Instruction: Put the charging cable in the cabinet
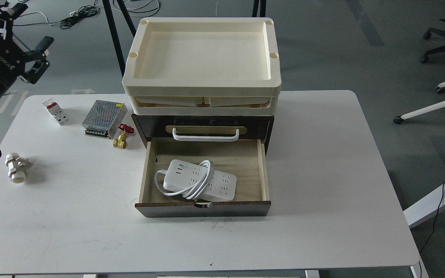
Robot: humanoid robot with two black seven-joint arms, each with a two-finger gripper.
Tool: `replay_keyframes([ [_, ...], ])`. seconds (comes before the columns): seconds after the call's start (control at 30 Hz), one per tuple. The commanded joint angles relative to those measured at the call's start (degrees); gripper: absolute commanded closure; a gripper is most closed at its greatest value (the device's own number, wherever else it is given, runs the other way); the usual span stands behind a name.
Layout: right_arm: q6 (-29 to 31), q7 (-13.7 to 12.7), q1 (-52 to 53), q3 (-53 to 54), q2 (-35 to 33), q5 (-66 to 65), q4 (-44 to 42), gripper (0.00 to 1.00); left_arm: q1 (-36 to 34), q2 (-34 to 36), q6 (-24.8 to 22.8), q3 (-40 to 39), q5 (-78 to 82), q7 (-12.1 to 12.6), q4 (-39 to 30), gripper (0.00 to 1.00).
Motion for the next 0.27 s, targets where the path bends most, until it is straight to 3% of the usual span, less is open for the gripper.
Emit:
replay_keyframes([
  [0.0, 0.0, 0.2, 0.2, 3.2, 1.9, 0.0, 1.0, 0.01, 0.0, -3.3, -0.1, -7.1, -3.2, 0.0, 11.1, 0.17],
  [0.1, 0.0, 0.5, 0.3, 4.7, 4.3, 0.0, 1.0, 0.01, -0.4, -5.4, -0.1, -9.6, -3.2, 0.0, 16.6, 0.17],
  [0.23, 0.0, 0.5, 0.2, 4.8, 4.6, 0.0, 1.0, 0.01, -0.7, -7.3, -0.1, -8.9, -3.1, 0.0, 17.1, 0.16],
])
